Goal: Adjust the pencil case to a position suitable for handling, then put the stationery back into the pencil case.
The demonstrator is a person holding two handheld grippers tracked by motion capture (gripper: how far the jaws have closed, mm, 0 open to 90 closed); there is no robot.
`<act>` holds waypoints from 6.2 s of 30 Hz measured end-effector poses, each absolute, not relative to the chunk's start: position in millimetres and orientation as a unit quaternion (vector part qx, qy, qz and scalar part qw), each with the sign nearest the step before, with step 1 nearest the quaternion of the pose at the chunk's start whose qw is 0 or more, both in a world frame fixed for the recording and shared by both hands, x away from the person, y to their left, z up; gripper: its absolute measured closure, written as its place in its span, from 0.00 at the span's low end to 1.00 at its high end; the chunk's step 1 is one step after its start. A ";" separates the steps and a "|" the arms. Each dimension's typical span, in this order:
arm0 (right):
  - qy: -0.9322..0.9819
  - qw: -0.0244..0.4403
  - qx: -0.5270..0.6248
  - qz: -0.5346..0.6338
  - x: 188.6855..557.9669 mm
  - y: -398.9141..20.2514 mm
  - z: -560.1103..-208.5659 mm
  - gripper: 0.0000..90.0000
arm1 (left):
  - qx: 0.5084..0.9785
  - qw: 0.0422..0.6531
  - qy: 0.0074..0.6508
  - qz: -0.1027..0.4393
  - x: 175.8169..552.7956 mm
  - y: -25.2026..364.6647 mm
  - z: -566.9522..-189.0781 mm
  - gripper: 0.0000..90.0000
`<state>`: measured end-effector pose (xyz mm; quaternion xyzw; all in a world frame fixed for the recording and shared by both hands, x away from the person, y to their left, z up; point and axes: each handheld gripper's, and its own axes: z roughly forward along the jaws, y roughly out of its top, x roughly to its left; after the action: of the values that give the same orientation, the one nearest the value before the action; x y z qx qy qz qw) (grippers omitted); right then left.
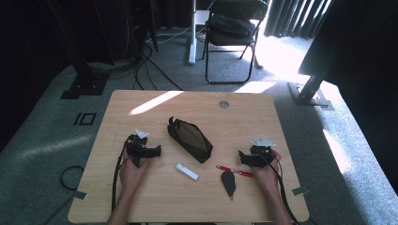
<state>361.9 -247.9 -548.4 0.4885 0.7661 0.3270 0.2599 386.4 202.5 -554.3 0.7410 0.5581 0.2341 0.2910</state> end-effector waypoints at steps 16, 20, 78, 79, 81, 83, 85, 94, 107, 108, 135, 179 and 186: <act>0.764 0.264 0.492 0.324 355.6 -248.0 -545.9 0.24 | 0.741 0.291 0.558 0.234 386.5 202.5 -554.4 0.02; 0.761 0.267 0.488 0.334 353.0 -245.6 -539.7 0.25 | 0.741 0.291 0.558 0.234 386.5 202.5 -554.3 0.02; 0.800 0.229 0.382 0.403 369.5 -133.0 -496.9 0.31 | 0.741 0.291 0.559 0.234 386.4 202.1 -554.3 0.02; 0.804 0.225 0.377 0.401 373.5 -126.7 -497.8 0.31 | 0.741 0.291 0.559 0.234 386.4 202.1 -554.3 0.02; 0.810 0.221 0.374 0.394 377.9 -120.6 -499.5 0.31 | 0.741 0.291 0.559 0.234 386.4 202.1 -554.3 0.02; 0.815 0.219 0.370 0.388 381.8 -115.4 -501.6 0.31 | 0.740 0.291 0.559 0.234 386.4 202.1 -554.4 0.02; 0.821 0.223 0.367 0.377 385.0 -113.1 -503.7 0.33 | 0.741 0.291 0.559 0.234 386.4 202.2 -554.3 0.02; 0.830 0.221 0.370 0.355 389.6 -134.8 -507.8 0.52 | 0.740 0.291 0.559 0.234 386.4 202.1 -554.4 0.02; 0.843 0.227 0.356 0.332 380.0 -177.3 -510.2 0.70 | 0.741 0.291 0.559 0.235 386.0 202.1 -554.4 0.02; 0.843 0.227 0.358 0.332 379.0 -180.2 -510.0 0.70 | 0.740 0.291 0.559 0.235 385.8 202.0 -554.4 0.02; 0.784 0.272 0.394 0.395 333.4 -224.7 -492.2 0.38 | 0.741 0.290 0.558 0.234 386.2 201.5 -554.3 0.02; 0.857 0.248 0.327 0.311 260.0 -227.4 -546.7 0.15 | 0.741 0.290 0.558 0.234 386.2 201.5 -554.3 0.02; 0.859 0.244 0.333 0.304 260.6 -229.6 -549.4 0.15 | 0.741 0.291 0.558 0.234 386.2 201.5 -554.3 0.02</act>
<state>260.6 -229.6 -549.4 0.3331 0.8586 0.3042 0.2435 386.2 201.5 -554.3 0.7412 0.5580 0.2342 0.2905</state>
